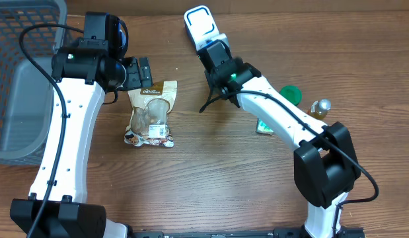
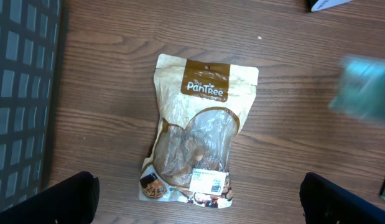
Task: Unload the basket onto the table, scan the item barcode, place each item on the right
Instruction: 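Move the wipes pack down and set it on the table right of center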
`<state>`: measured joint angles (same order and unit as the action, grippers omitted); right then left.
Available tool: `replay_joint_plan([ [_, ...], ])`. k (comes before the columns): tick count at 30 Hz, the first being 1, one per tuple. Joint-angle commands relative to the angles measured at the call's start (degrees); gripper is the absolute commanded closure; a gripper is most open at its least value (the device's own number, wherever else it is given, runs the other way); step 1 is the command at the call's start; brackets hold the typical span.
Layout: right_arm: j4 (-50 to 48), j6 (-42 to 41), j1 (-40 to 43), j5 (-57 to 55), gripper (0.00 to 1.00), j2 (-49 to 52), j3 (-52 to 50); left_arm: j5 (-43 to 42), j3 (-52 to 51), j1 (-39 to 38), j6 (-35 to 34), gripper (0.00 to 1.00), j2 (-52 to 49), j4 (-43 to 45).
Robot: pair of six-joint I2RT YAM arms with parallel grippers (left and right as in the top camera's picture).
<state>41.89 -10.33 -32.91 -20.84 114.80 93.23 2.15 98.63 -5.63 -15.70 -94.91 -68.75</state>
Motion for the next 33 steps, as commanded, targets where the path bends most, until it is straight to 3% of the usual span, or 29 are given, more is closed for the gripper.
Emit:
replay_joint_plan([
  [1,5.55,-15.39,2.47,20.35,0.96,-0.85,0.04,-0.28,-0.02,-0.17,0.48,0.01,-0.44,0.04],
  [6,12.15,-15.39,4.61,23.87,0.96,-0.79,0.04,-0.28,-0.02,-0.17,0.48,0.0,-0.44,0.07],
  [8,13.4,-15.39,5.79,23.87,0.91,-0.79,0.04,-0.28,-0.02,-0.17,0.48,0.0,-0.44,0.04],
  [10,14.25,-15.39,6.82,23.89,0.75,-0.79,0.04,-0.28,-0.02,-0.17,0.48,0.0,-0.44,0.04],
  [13,14.36,-15.37,7.74,23.89,0.39,-0.79,0.04,-0.28,-0.02,-0.17,0.48,0.0,-0.44,0.04],
  [14,14.08,-15.37,7.8,23.91,0.37,-0.79,0.04,-0.28,-0.02,-0.17,0.48,0.01,-0.44,0.04],
  [19,9.55,-15.37,7.74,23.93,0.38,-0.68,-0.94,-0.28,-0.02,-0.17,0.48,0.01,-0.44,0.04],
  [33,-0.81,-14.91,6.58,24.81,0.55,1.33,-9.97,-0.28,-0.02,-0.17,0.48,0.0,-0.44,0.04],
])
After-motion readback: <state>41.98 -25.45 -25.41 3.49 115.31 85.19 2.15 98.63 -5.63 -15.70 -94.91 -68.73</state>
